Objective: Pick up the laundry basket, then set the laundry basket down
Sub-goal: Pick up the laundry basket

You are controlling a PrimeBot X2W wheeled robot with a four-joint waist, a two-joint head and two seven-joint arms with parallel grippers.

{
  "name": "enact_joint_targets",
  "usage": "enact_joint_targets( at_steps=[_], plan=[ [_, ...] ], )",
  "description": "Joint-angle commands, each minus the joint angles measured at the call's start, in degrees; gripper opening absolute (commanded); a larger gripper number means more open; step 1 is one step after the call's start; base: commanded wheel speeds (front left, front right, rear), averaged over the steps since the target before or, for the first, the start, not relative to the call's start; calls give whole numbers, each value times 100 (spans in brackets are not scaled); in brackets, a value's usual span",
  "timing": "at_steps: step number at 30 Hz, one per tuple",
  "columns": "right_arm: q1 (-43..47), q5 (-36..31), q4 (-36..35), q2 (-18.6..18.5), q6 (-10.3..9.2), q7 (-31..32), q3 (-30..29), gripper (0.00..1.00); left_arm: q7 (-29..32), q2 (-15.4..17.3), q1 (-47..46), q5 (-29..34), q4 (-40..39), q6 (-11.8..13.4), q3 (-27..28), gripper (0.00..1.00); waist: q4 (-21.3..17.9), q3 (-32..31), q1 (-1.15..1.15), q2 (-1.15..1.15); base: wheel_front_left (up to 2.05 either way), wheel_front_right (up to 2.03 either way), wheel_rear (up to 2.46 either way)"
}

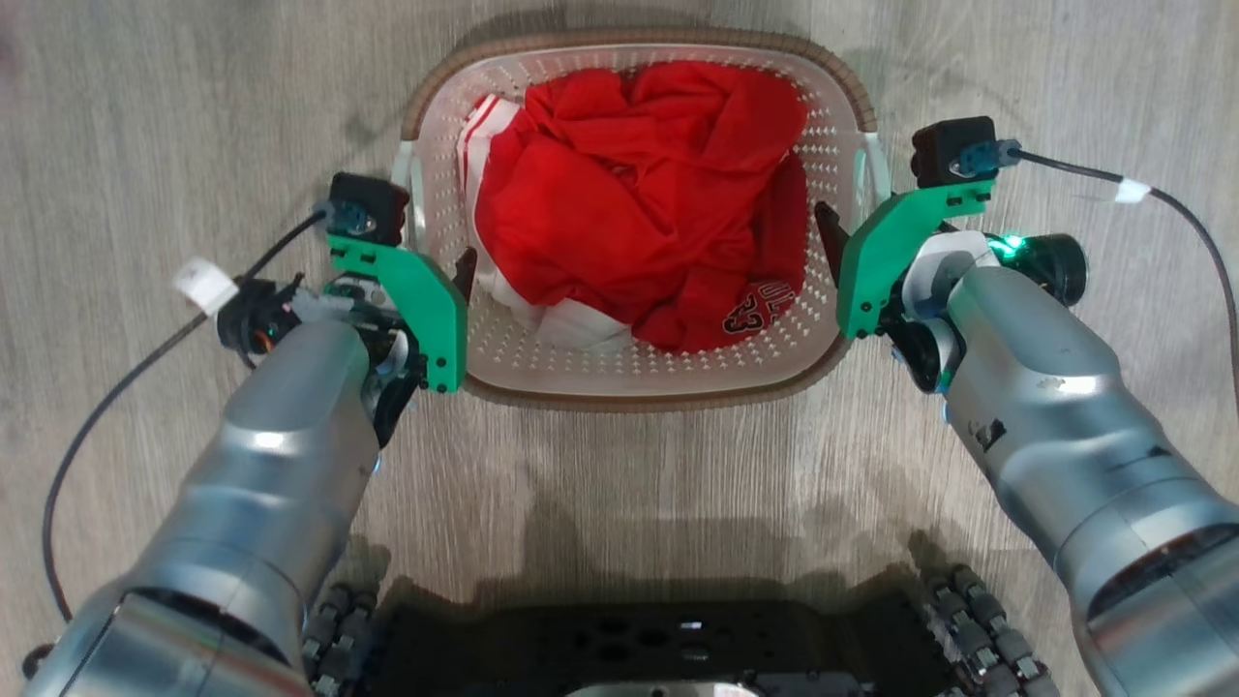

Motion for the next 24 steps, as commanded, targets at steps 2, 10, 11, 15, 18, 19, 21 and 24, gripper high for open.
enact_joint_targets(
  at_steps=[2, 10, 11, 15, 18, 19, 21, 24],
  plan=[
    [61, 85, 50, 96, 34, 60, 208, 100, 84, 279, -62, -210, -107, -35, -122, 100, -17, 113, -1, 0, 0, 0, 0],
    [-130, 437, 117, 96, 34, 141, 518, 100, 265, 465, -354, -723, -170, -35, -797, 100, -33, 327, -1, 0, 0, 0, 0],
    [-139, 489, 114, 96, 34, 152, 548, 100, 274, 478, -380, -774, -168, -35, -863, 100, -34, 342, -1, 0, 0, 0, 0],
    [-189, 661, 128, 96, 34, 175, 674, 100, 348, 506, -474, -978, -143, -35, -1102, 100, -31, 405, -1, 0, 0, 0, 0],
    [-216, 774, 152, 96, 34, 169, 768, 100, 401, 516, -527, -1111, -117, -35, -1269, 100, -32, 427, -1, 0, 0, 0, 0],
    [-225, 805, 161, 96, 34, 166, 800, 100, 417, 521, -543, -1150, -106, -35, -1320, 100, -32, 434, -1, 0, 0, 0, 0],
    [-235, 836, 168, 96, 34, 160, 834, 100, 432, 525, -558, -1192, -93, -35, -1368, 100, -33, 442, -1, 0, 0, 0, 0],
    [-253, 929, 176, 96, 34, 146, 933, 100, 463, 530, -606, -1317, -23, -35, -1470, 100, -32, 460, -1, 0, 0, 0, 0]
  ],
)
